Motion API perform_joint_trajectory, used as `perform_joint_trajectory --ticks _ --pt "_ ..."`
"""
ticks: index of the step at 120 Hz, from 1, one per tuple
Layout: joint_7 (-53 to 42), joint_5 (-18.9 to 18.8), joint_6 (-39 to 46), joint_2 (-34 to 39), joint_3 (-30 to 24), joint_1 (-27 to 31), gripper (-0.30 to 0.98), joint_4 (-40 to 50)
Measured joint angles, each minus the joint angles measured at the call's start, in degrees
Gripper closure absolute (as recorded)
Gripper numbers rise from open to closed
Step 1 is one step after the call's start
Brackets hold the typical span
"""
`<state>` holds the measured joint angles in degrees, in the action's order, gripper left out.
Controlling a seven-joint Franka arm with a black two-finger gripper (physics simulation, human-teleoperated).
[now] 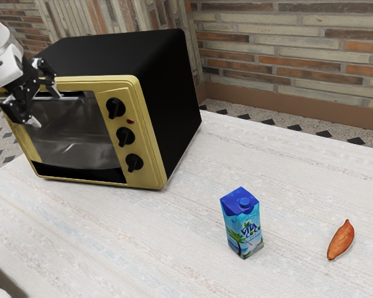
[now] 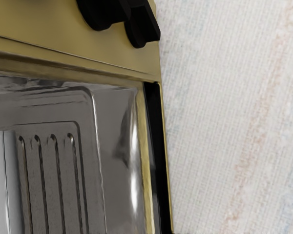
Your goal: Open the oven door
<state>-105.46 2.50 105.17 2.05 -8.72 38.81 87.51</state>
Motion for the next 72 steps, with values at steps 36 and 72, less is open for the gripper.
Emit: perform_joint_trajectory --ticks 36,72 --pt "-2.91 -1.12 -0.63 -3.30 -0.15 -0.19 0.00 -3.39" --pt "-4.79 -1.22 -2.39 -3.65 2.58 -1.93 0.00 -5.38"
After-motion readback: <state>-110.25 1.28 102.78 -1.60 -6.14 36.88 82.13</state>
